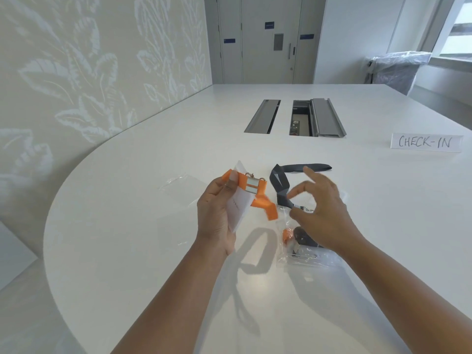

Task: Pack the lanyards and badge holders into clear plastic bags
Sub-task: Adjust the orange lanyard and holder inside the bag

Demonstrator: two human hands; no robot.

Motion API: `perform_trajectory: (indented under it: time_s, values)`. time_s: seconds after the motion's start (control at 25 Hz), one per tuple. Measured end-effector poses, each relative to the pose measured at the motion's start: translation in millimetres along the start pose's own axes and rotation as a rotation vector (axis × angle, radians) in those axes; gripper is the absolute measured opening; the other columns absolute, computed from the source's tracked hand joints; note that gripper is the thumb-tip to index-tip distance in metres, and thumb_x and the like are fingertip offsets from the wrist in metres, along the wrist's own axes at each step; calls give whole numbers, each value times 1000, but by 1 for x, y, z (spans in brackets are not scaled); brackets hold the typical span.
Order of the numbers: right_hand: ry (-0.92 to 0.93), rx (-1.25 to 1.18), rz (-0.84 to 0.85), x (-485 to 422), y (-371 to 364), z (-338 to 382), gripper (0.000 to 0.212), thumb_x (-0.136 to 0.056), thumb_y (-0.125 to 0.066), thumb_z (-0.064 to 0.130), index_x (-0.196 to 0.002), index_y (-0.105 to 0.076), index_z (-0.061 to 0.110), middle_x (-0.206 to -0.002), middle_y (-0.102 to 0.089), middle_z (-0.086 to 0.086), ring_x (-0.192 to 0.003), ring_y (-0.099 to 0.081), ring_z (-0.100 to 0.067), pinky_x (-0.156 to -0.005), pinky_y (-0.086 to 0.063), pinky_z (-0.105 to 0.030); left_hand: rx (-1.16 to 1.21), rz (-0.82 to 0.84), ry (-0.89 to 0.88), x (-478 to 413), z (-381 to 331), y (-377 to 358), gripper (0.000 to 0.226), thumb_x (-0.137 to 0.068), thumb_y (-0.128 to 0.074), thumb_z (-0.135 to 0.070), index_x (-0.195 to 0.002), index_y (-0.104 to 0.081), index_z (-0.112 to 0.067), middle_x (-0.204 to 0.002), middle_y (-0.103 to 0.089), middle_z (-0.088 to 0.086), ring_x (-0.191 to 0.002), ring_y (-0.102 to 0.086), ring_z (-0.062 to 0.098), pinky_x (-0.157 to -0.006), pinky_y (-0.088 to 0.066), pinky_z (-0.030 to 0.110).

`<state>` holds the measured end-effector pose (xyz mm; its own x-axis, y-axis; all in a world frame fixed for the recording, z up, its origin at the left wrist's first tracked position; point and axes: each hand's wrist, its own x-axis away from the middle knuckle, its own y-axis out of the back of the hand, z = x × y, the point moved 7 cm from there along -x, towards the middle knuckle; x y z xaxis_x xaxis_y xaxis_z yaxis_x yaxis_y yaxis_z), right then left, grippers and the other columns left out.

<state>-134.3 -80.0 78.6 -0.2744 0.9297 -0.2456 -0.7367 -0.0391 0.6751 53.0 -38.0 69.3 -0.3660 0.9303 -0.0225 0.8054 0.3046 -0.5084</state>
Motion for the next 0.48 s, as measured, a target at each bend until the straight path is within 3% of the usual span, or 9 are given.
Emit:
perform_trajectory:
  time_s: [0.08,0.12,0.2,0.28,0.4,0.48]
  values:
    - [145,-237,-61,3,5,12,53,-69,-62,8,-111,-57,39,-150,-44,16,-143,-31,-3,-116,-30,-49,-101,-31,-8,-1,3,4,59,-67,-81,-45,-117,-56,-27,-87,-74,-5,-84,-67,15,-66,-56,28]
    - [208,-377,21,5,0,19,65,-67,-59,4,-125,-53,33,-146,-49,15,-141,-37,-3,-116,-32,-47,-135,-8,-10,-2,6,2,65,-67,-83,-43,-122,-51,-32,-90,-72,0,-87,-66,19,-70,-56,33]
    - [243,-695,226,10,-13,31,74,-71,-61,-4,-139,-45,21,-142,-57,6,-138,-46,-12,-113,-38,-48,-161,93,-15,-1,12,-6,61,-69,-78,-37,-122,-48,-39,-92,-64,13,-84,-64,22,-64,-55,34]
    - [190,-869,307,12,-20,33,63,-80,-62,-4,-139,-48,13,-133,-65,-3,-127,-58,-23,-103,-49,-46,-175,166,-27,2,15,-12,53,-73,-76,-34,-118,-51,-40,-92,-61,16,-80,-61,24,-59,-52,31]
    - [192,-734,260,10,-18,35,29,-93,-61,-2,-120,-67,7,-114,-74,-7,-110,-69,-24,-95,-53,-39,-235,163,-38,0,15,-11,44,-81,-75,-32,-117,-52,-41,-90,-62,18,-78,-62,21,-62,-50,32]
    - [145,-673,218,8,-18,31,26,-93,-62,-2,-115,-69,10,-97,-77,0,-88,-73,-14,-79,-55,-27,-268,169,-54,-2,15,-11,39,-87,-71,-25,-117,-49,-40,-85,-64,14,-75,-63,18,-62,-51,31]
